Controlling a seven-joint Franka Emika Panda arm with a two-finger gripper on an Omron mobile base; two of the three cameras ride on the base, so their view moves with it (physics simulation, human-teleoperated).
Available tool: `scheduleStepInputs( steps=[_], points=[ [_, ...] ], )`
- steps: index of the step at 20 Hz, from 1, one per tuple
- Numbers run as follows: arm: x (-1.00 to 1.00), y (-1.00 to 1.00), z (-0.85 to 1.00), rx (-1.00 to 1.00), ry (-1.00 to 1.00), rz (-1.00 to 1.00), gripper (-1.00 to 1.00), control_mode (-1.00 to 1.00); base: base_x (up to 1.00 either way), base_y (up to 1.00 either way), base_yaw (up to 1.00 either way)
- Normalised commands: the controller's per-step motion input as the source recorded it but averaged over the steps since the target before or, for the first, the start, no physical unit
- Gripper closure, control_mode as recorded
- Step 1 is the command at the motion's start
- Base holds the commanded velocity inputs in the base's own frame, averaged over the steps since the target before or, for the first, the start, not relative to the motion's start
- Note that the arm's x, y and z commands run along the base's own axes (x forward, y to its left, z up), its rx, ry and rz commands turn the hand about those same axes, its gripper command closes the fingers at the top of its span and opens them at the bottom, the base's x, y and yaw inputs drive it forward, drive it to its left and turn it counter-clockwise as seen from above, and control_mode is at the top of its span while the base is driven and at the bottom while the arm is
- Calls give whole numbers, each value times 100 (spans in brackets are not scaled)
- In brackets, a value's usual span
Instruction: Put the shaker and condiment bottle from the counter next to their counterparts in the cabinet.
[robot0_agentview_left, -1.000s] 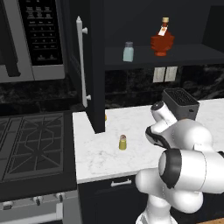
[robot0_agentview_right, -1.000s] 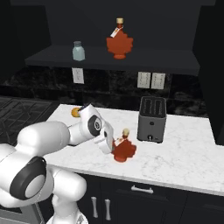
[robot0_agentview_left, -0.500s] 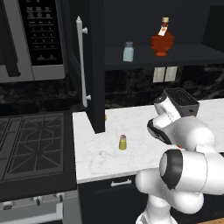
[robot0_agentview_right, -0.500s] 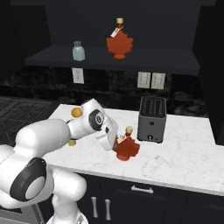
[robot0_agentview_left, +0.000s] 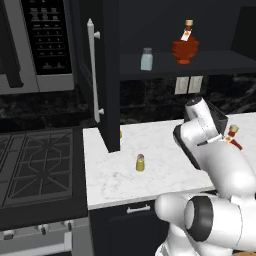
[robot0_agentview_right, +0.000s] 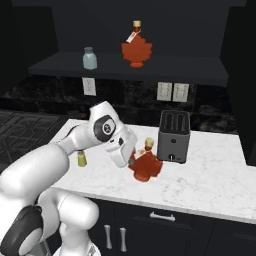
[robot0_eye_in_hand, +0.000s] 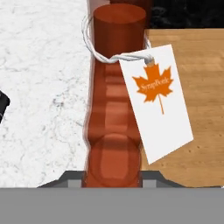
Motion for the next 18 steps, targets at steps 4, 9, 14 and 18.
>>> scheduleStepInputs(
  steps=[4, 9, 14, 18],
  points=[
    [-55, 0, 62, -3, -12, 0, 100, -100, 0, 0, 0],
    [-27, 18, 47, -11, -8, 24, 100, -100, 0, 0, 0],
    [-54, 27, 70, -16, -10, 31, 100, -100, 0, 0, 0],
    [-49, 6, 95, -10, -2, 20, 100, -100, 0, 0, 0]
  ],
)
